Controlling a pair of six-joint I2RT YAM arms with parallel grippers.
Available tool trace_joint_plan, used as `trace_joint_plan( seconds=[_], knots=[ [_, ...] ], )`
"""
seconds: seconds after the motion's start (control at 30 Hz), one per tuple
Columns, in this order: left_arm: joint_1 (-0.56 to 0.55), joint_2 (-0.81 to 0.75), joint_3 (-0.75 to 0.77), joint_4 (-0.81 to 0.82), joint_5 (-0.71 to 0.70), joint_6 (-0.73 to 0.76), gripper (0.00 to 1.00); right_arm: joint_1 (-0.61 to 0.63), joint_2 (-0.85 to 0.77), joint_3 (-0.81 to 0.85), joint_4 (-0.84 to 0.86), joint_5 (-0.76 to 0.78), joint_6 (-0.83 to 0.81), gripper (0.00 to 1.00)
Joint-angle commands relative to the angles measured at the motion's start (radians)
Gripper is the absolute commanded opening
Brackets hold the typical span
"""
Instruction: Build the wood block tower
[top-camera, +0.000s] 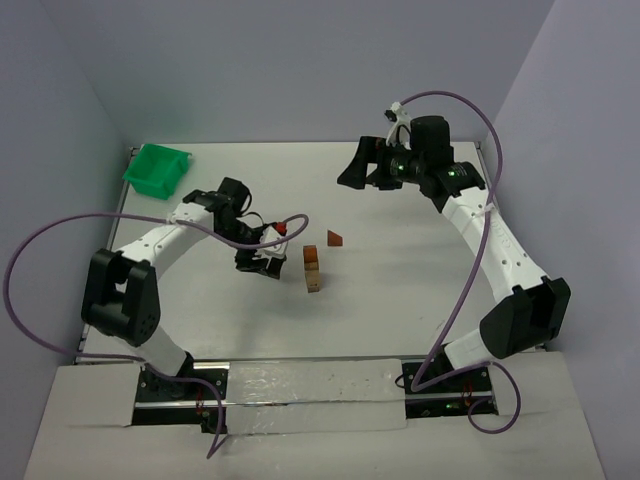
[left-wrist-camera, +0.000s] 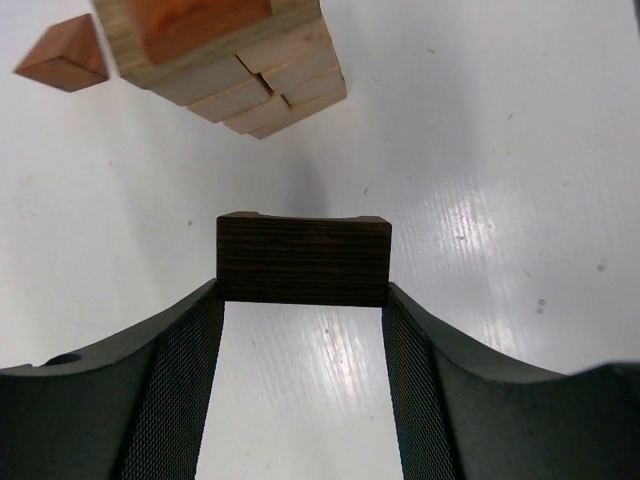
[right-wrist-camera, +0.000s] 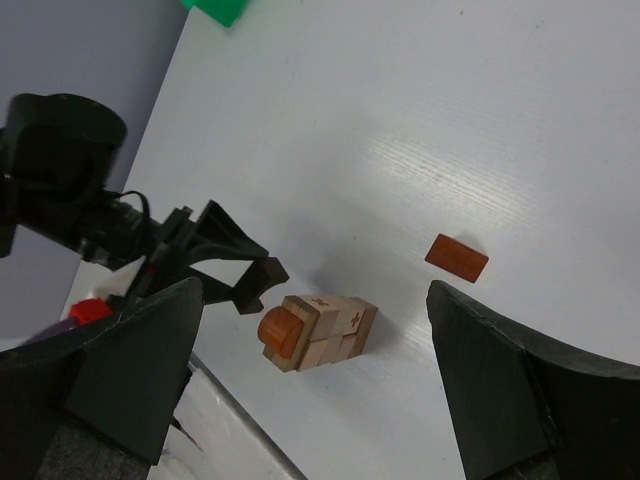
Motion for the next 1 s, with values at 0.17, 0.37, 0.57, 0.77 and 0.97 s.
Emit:
trace_joint_plan(
  seconds=[0.17, 0.37, 0.57, 0.77, 0.97],
  knots=[
    [0.007, -0.136, 0.156, -0.153, 0.056, -0.231, 0.00, -0.011, -0.089, -0.006, 0.035, -0.008, 0.007, 1.00],
    [-0.014, -0.135, 0.260, -0.184, 0.071, -0.374, 0.00, -0.014, -0.103, -0.008, 0.027, -0.001, 0.008, 1.00],
    [-0.072, -0.112, 0.305, -0.152, 0.029, -0.497, 0.00, -0.016, -0.105, -0.007, 0.017, 0.018, 0.002, 1.00],
    [-0.125, -0.078, 0.330, -0.119, -0.014, -0.556, 0.00, -0.017, -0.105, -0.007, 0.013, 0.017, -0.002, 1.00],
    [-0.166, -0.040, 0.349, -0.093, -0.065, -0.606, 0.00, -0.021, -0.107, -0.015, 0.015, 0.015, 0.000, 1.00]
  ],
)
